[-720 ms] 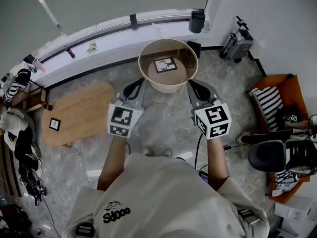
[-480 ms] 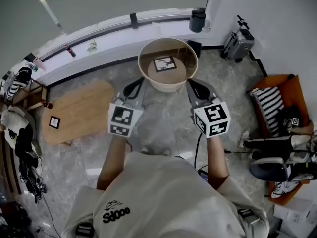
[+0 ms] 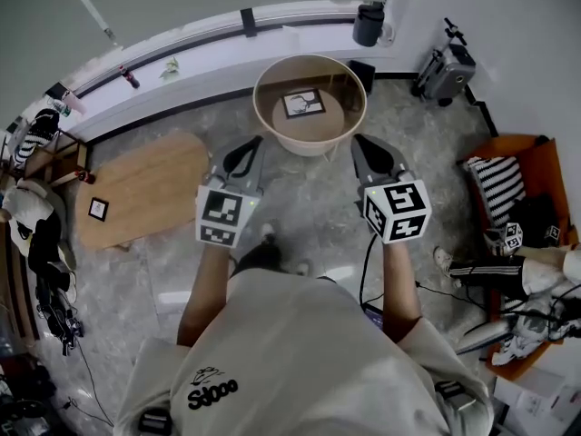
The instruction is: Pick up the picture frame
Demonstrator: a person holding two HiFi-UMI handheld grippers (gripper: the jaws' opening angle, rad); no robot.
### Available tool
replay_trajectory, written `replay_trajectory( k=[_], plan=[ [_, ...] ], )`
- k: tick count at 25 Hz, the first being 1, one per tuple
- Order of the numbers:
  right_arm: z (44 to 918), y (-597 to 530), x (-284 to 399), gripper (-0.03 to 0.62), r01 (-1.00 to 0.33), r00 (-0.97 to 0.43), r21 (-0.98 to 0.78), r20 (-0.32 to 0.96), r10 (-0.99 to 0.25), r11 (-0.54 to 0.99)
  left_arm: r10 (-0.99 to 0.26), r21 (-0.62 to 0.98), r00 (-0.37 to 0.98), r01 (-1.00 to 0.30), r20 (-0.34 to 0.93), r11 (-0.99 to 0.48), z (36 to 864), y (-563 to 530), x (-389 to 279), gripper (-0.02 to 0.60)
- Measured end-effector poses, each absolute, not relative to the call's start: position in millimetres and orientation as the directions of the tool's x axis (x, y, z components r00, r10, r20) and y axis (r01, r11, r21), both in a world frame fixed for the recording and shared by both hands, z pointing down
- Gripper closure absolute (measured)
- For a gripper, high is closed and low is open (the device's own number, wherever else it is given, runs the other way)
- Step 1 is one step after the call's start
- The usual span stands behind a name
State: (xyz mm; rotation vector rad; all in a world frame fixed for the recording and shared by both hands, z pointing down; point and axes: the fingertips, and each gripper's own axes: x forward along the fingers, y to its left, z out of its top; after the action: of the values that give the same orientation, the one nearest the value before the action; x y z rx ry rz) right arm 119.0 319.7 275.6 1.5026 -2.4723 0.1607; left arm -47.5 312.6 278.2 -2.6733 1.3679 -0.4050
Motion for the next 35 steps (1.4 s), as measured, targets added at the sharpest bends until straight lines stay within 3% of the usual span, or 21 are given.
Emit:
replay_trajectory(
  k=[8, 23, 35],
  plan=[
    [292.6, 268.4, 113.0, 0.591, -0.881, -0.449, 0.023, 0.275, -0.85, 0.473, -0.82, -0.191, 0.54, -0.799, 0.189, -0.57, 298.1, 256.2, -54.9, 0.571],
    [285.7, 68.9, 87.3, 0.591, -0.878, -0.441, 0.042, 0.317, -0.84, 0.477, -0.799, -0.17, 0.571, -0.782, 0.19, -0.599, 296.2, 40.5, -65.0, 0.571],
    [303.5, -13.2, 88.0, 0.591, -0.885, -0.42, 0.028, 0.389, -0.82, 0.466, -0.759, -0.133, 0.609, -0.753, 0.229, -0.644, 313.3, -43.1, -56.8, 0.571]
  ],
)
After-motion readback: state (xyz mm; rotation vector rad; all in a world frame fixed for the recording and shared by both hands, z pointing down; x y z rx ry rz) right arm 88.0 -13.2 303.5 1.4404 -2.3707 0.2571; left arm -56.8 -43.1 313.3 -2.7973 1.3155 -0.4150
